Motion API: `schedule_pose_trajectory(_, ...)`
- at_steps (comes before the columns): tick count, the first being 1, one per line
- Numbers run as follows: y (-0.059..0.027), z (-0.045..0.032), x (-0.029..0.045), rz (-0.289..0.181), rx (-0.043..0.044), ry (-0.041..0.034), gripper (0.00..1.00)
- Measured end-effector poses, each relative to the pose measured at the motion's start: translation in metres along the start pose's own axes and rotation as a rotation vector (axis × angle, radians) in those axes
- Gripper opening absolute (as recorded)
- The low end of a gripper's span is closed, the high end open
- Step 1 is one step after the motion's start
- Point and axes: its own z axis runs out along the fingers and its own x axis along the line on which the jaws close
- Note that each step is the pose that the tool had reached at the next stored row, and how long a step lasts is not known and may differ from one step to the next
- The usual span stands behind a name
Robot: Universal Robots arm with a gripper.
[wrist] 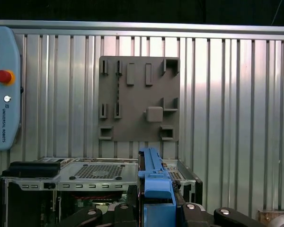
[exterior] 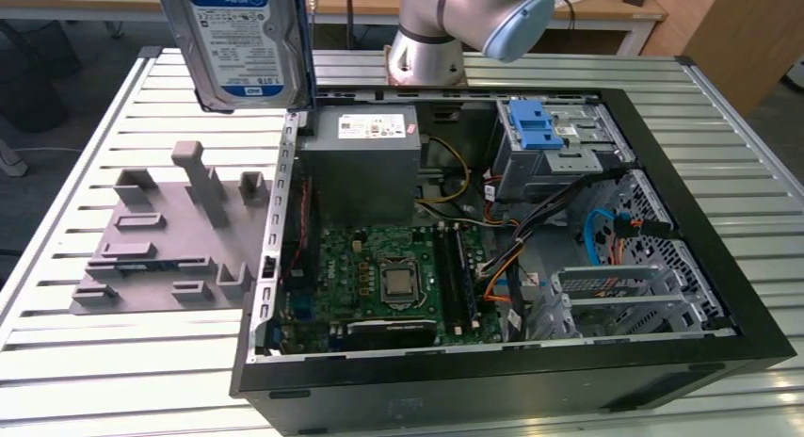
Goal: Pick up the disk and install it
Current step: 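Pick up the disk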
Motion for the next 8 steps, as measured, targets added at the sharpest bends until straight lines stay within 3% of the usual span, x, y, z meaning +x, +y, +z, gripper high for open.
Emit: schedule_pose_trajectory(8,-0.0099,0.0001,0.0022,0.000,-0.0001,-0.0001,0.36)
